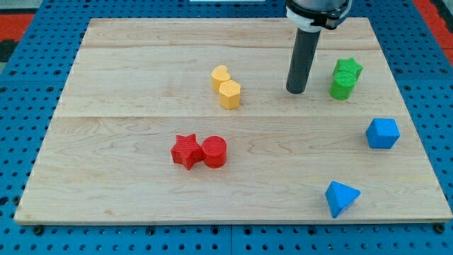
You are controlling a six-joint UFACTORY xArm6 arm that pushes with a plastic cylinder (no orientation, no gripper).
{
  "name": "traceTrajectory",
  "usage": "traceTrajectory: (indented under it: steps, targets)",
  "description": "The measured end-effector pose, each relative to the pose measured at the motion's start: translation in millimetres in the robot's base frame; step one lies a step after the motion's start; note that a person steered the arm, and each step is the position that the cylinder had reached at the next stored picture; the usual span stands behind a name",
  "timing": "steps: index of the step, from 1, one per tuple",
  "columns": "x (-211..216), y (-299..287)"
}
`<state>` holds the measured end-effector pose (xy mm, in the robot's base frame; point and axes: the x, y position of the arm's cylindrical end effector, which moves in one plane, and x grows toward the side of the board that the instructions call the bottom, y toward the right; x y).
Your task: Slide the blue cube diagonally top left of the blue triangle
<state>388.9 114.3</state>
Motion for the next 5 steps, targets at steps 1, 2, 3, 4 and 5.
traceTrajectory:
  steps: [1,2,3,4,5]
  targets:
    - [5.5,34.4]
    - [5.5,79.5]
    - [5.6,94.0]
    - [5.6,95.9]
    - [4.9,95.9]
